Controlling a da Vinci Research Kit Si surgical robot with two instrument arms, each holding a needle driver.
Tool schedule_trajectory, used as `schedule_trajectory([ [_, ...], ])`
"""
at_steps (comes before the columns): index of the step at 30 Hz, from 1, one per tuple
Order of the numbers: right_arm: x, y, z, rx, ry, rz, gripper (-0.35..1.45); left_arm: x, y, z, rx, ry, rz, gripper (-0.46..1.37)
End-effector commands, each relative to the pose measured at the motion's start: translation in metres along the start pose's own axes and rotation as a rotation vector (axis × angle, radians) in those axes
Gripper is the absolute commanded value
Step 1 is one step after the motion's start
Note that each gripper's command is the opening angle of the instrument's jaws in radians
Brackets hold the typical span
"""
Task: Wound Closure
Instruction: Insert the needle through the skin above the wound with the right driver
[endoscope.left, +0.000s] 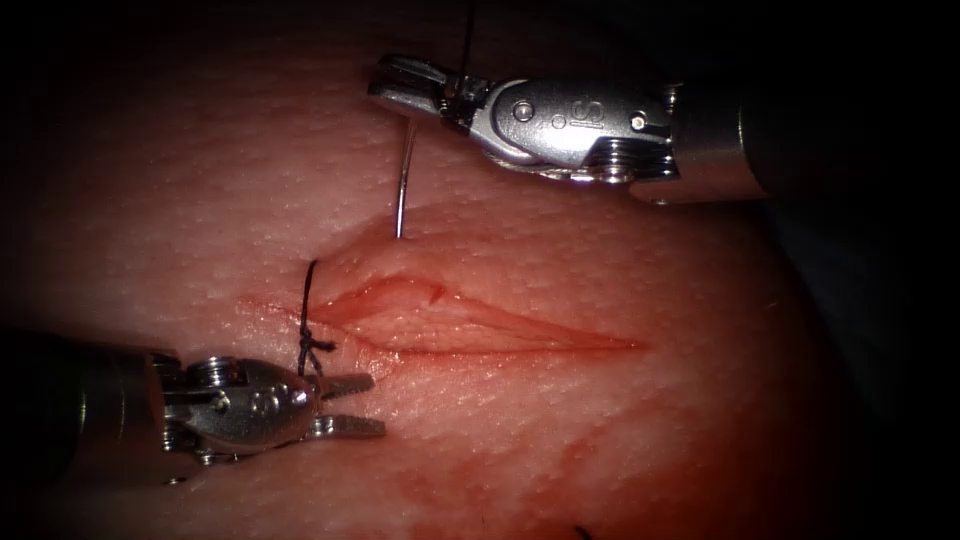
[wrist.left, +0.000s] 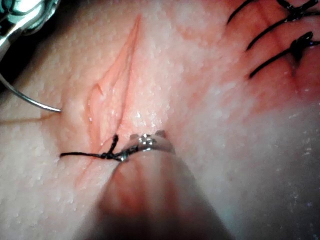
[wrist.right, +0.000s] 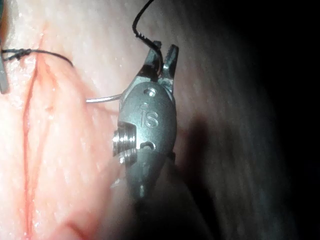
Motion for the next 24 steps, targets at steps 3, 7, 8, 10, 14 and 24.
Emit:
schedule_trajectory([
  [3,-0.0007,-0.0009,0.0002,0.012,-0.060,0.091,-0.35,0.0000,0.0000,0.0000,-0.001,0.000,0.000,0.20],
  [7,-0.0021,-0.0023,0.0003,0.068,-0.139,0.103,-0.35,0.0001,0.0000,-0.0001,-0.001,0.000,0.005,0.20],
  [8,-0.0022,-0.0024,0.0003,0.071,-0.144,0.102,-0.35,0.0001,0.0000,-0.0001,-0.001,0.000,0.005,0.20],
  [10,-0.0023,-0.0029,0.0002,0.077,-0.157,0.100,-0.35,0.0001,0.0000,-0.0002,-0.001,0.000,0.005,0.20],
  [14,-0.0020,-0.0037,-0.0002,0.085,-0.183,0.100,-0.35,0.0001,0.0001,-0.0004,-0.002,-0.001,0.004,0.22],
  [24,-0.0011,-0.0040,0.0007,0.079,-0.250,0.293,-0.35,0.0001,0.0002,-0.0005,-0.005,0.000,0.010,0.22],
])
